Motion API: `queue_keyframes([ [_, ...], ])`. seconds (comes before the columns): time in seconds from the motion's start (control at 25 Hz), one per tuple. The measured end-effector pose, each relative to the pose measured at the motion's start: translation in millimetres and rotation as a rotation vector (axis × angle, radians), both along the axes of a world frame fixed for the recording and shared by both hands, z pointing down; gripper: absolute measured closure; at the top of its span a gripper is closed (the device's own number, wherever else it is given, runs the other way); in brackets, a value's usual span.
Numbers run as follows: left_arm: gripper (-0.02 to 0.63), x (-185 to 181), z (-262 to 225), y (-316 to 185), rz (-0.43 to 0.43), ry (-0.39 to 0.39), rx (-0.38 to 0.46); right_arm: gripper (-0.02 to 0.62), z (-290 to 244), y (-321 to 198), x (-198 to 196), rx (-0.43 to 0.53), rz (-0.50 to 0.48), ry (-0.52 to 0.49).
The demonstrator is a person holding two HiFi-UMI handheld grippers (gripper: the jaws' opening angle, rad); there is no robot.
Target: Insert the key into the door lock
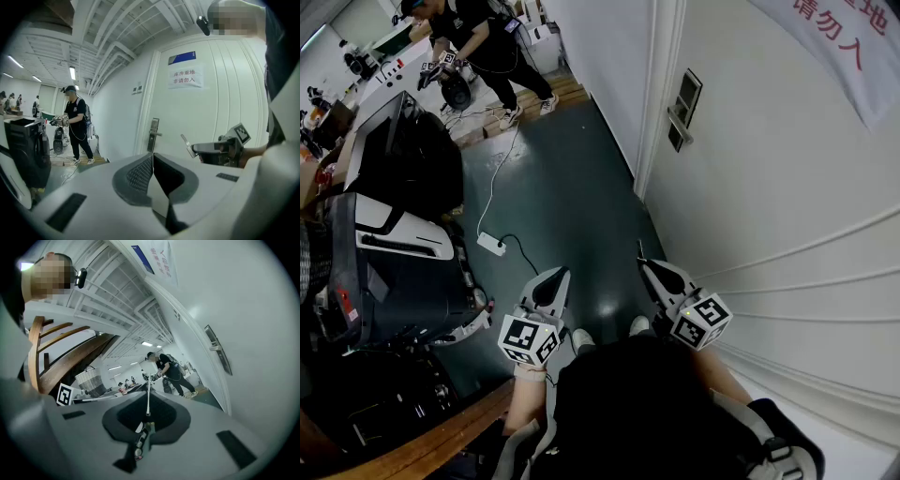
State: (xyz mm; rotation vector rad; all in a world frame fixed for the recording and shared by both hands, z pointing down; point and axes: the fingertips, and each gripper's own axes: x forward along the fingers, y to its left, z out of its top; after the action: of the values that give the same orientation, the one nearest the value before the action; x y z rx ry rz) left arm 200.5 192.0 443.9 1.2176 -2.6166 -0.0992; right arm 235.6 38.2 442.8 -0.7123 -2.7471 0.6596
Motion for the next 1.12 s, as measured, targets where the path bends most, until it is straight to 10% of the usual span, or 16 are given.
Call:
queue_keyframes([
  [1.12, 0.597, -16, 31, 191, 0.002, 0.034, 0.069, 0.565, -1, 166, -29, 0.008, 0.036, -0.006],
])
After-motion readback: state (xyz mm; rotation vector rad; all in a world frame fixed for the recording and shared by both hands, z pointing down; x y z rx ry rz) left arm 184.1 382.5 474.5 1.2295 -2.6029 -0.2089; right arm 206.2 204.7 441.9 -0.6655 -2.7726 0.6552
